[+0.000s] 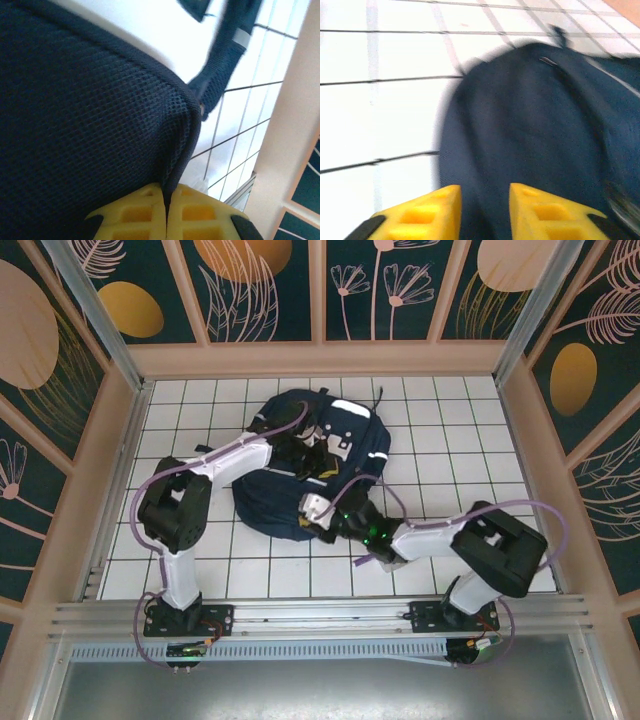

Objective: Pack the student bag

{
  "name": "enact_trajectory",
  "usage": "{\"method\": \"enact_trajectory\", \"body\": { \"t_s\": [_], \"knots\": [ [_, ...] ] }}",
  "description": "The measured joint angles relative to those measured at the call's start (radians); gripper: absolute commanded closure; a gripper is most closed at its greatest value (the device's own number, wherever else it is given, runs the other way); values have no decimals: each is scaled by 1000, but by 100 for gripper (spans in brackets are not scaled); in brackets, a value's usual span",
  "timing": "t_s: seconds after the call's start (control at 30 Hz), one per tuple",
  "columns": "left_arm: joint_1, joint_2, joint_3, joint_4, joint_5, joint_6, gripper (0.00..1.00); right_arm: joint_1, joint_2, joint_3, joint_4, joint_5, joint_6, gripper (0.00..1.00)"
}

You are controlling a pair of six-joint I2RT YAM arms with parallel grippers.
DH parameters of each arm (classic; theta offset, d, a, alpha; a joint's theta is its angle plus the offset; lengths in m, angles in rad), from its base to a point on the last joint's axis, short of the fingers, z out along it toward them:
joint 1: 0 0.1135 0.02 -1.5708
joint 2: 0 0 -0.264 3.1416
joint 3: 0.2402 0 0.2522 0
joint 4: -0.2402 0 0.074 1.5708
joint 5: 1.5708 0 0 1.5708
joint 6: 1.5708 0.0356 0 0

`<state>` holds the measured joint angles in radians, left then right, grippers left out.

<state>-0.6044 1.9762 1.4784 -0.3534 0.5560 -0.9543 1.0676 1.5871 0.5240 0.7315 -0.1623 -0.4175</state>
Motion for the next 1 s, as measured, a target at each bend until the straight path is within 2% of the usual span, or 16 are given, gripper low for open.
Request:
{"method": "enact_trajectory", "body": {
  "t_s": [0.1,0.23,0.4,0.5,0.6,0.7,0.83,1.0],
  "knots": [
    [-6,44,75,51,-23,7,96,70,-28,-4,-14,-108,-53,64],
    [-3,56,155,10,-70,81,78,26,-204,-27,-188,-181,-183,63],
    [23,32,178,-39,-105,188,65,-185,-473,-48,-385,-251,-323,60],
    [37,-21,149,-66,-124,249,63,-343,-563,-63,-440,-280,-400,58],
    [42,-122,71,-85,-135,300,62,-447,-535,-45,-502,-313,-486,57],
    [41,-245,-53,-85,-138,331,62,-498,-420,19,-591,-330,-576,57],
    [40,-394,-269,-48,-123,332,62,-510,-271,100,-645,-333,-660,56],
    [19,-459,-455,6,-112,299,58,-510,-158,129,-589,-319,-681,57]
  ]
}}
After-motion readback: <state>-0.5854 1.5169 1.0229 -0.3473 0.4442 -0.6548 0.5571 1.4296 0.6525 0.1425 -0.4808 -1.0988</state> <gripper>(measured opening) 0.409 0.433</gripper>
